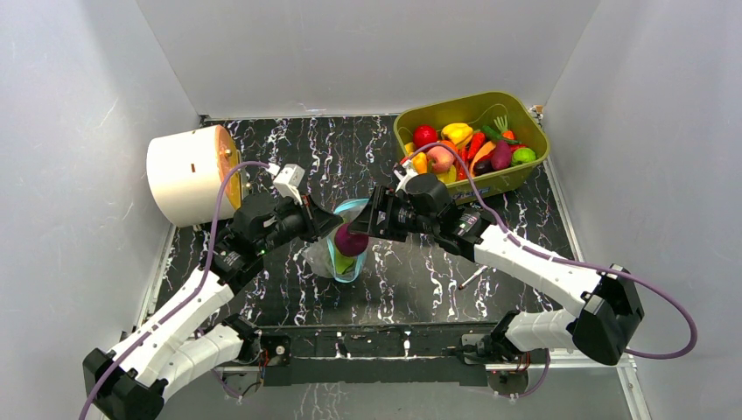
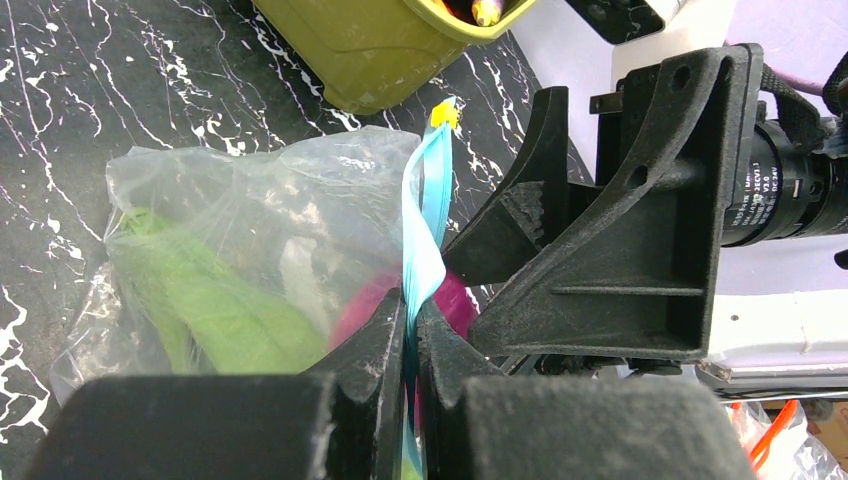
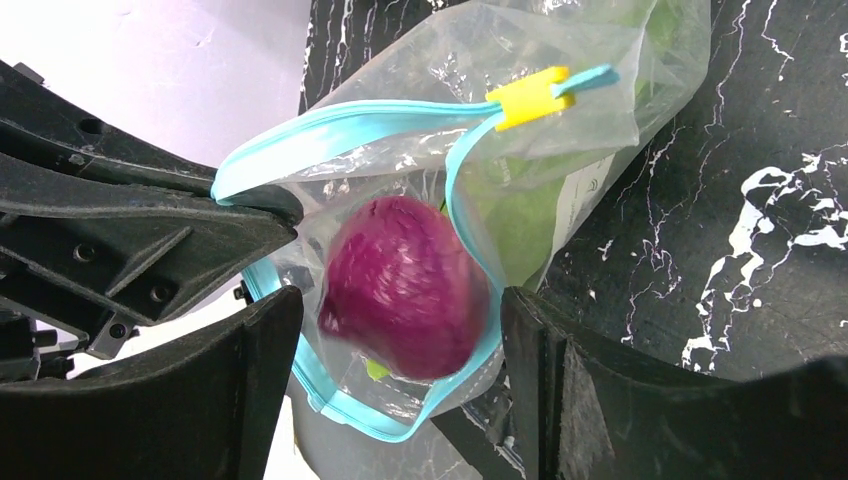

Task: Place the food in the zip-top bag and seal the zipper
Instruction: Place the fake vegetable in the zipper food storage bag.

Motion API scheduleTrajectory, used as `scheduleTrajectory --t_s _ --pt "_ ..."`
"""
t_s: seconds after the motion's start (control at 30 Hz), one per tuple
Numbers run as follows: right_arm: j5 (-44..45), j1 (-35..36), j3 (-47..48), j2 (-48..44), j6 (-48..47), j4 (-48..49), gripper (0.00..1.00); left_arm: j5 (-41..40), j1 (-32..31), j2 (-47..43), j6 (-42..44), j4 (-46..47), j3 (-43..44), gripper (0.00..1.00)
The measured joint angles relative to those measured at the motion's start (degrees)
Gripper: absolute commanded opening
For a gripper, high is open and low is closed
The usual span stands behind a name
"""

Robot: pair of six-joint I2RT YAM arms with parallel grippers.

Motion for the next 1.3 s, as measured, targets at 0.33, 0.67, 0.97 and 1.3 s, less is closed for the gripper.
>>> scheduleTrajectory --t_s 0.33,0.67,0.97,1.3 --pt "-0.33 0.00 0.00 -0.81 1.16 0.76 0.71 -0.02 0.00 -0.74 0.57 -0.20 0.00 0.00" --pt "-0.92 0.00 0.70 -2.43 -1.44 1.73 0.68 -1.14 0.00 -1.70 3.67 -1.84 -0.04 0.00" --pt "11.47 0.00 19.21 0.28 -18.49 -10.93 0.67 -4.70 -0.02 -1.68 10.58 -6.58 3.43 0.00" --pt "26.73 -8.94 31.43 10.60 -34.88 -19.71 0.63 -5.70 0.00 -2.43 15.76 -5.90 5.90 0.00"
